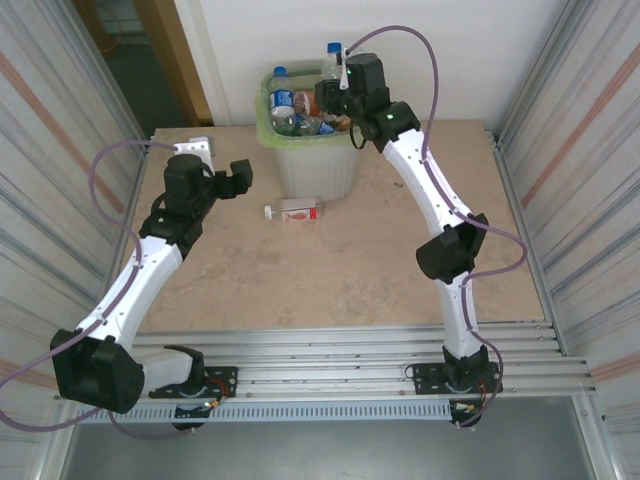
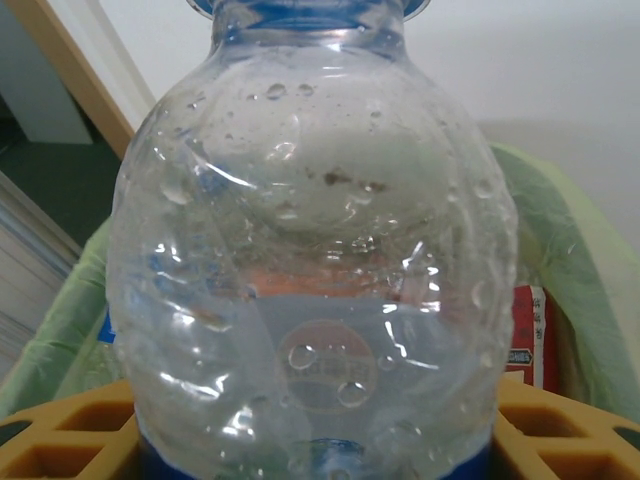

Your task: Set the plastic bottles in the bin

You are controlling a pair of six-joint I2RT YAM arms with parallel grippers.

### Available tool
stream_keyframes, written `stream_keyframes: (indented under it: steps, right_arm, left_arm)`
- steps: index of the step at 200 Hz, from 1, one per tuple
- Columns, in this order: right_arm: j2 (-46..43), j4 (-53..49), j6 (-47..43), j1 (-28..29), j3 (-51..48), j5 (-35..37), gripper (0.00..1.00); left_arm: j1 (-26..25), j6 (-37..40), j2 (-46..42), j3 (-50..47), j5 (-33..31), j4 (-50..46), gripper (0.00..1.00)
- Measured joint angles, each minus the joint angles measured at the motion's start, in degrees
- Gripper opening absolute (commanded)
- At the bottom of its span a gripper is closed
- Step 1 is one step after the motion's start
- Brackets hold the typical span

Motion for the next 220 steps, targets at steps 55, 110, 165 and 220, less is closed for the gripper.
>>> stream_keyframes:
  steps: [55,110,165,220]
  right_arm:
    - [2.1,-0.3,-1.6,-0.1,0.0,0.3,0.86]
    - [2.1,-1.1,-2.3,-0.1,0.0,1.0,0.73]
    - [2.1,-3.0,-2.8,0.1,0.0,1.5,0.57]
    - [2.1,-5.2,-2.9,0.9,-0.7,3.7,0.5]
  left_arm:
    - [0.0,-0.3,0.4,0.0,0.2,0.0,0.99]
    - [0.0,-0.7,0.9,0.0,0.3,0.0,0.99]
    - [0.0,-1.0,0.9,0.0,0.3,0.0,0.99]
    - [0.0,-1.0,1.5,0.0,1.7,0.0,0.99]
